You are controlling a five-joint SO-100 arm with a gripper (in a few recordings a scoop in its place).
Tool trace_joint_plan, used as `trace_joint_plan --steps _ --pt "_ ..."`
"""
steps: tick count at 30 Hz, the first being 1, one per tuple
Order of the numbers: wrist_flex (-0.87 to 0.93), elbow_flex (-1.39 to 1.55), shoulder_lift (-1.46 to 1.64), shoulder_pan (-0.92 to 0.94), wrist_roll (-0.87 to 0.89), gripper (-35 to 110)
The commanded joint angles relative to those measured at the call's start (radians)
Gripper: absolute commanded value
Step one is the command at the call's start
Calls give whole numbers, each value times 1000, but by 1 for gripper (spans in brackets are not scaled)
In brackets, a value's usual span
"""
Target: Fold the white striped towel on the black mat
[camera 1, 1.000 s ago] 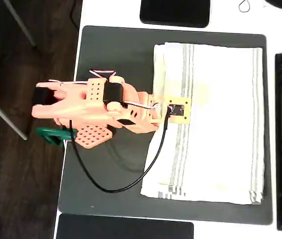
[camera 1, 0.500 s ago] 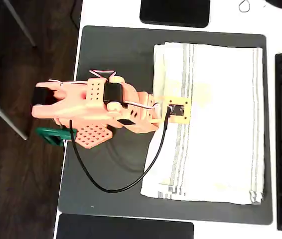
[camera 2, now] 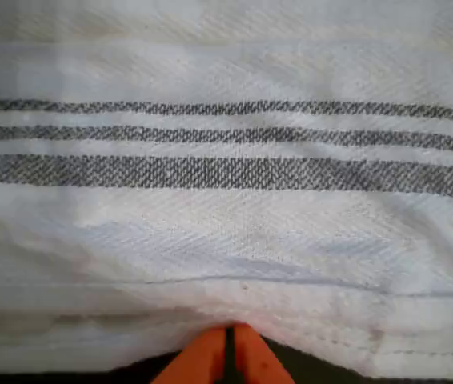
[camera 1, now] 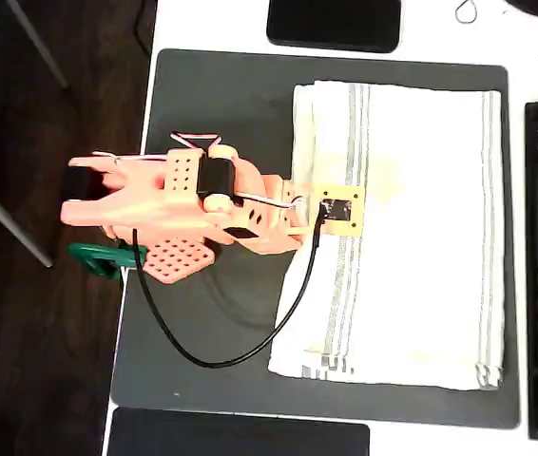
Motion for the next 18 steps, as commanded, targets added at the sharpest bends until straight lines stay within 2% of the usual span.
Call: trace_joint_plan --steps 1,6,8,11,18 --pt "8 17 8 -9 9 0" --pt "9 17 6 -17 9 0" --pt "9 17 -29 -77 -12 0" --pt "11 18 8 -71 83 0" --pt "11 18 8 -69 80 0"
